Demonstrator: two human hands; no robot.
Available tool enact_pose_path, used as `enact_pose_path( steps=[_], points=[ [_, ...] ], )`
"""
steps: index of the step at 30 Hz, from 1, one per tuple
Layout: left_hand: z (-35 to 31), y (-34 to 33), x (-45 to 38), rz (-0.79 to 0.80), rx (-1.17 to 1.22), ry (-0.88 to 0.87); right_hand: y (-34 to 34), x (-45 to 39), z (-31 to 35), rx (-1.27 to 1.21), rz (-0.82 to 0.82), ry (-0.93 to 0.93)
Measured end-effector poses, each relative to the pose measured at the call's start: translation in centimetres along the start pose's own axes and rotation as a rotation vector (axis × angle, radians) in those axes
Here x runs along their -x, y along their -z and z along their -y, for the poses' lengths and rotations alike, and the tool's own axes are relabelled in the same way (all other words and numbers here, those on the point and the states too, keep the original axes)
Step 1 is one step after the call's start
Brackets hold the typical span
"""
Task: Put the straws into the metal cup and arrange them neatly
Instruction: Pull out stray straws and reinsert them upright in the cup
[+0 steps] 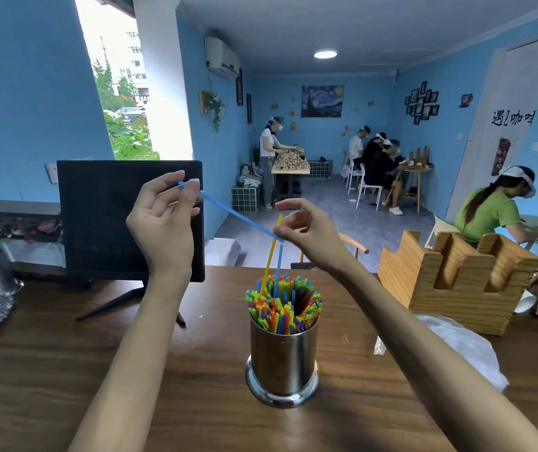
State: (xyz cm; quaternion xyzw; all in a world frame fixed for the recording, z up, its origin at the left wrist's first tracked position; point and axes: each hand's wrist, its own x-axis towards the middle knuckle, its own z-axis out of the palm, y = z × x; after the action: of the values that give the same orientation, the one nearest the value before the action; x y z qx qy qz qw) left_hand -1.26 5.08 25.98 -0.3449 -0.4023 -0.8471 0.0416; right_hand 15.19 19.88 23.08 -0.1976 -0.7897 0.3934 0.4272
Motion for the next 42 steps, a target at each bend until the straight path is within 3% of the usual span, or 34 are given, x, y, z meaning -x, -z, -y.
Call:
enact_pose_path(
  steps=[8,14,17,21,26,30,34,42],
  points=[
    [0.9,0.6,0.7,-0.088,0.110,0.225,2.3,0.4,0.4,-0.330,-0.270,-0.081],
    [3.5,-0.7,3.9,0.038,0.099,0.408,1.0,1.5,0.9,-0.424,-0.300,-0.072],
    [4.0,-1.5,5.8,0.108,0.140,0.550,-0.1,2.1,0.9,-0.612,-0.334,-0.151],
    [4.5,-2.5,7.5,0.211,0.125,0.648,-1.7,2.9,0.0,-0.796,-0.253,-0.294],
    [5.2,-2.6,7.8,0.299,-0.005,0.601,-1.4,4.1,-0.4,-0.542,-0.088,-0.356],
    [6.5,-2.6,8.3,0.367,-0.228,0.447,-0.8,4.5,-0.5,-0.320,0.092,-0.390],
    [6.7,-3.0,9.1,0.432,-0.453,0.263,-1.5,4.5,-1.8,0.086,0.097,-0.278],
    [7.0,-3.1,9.2,0.321,-0.337,0.464,-2.2,5.0,-1.3,0.705,0.215,-0.074]
  ],
)
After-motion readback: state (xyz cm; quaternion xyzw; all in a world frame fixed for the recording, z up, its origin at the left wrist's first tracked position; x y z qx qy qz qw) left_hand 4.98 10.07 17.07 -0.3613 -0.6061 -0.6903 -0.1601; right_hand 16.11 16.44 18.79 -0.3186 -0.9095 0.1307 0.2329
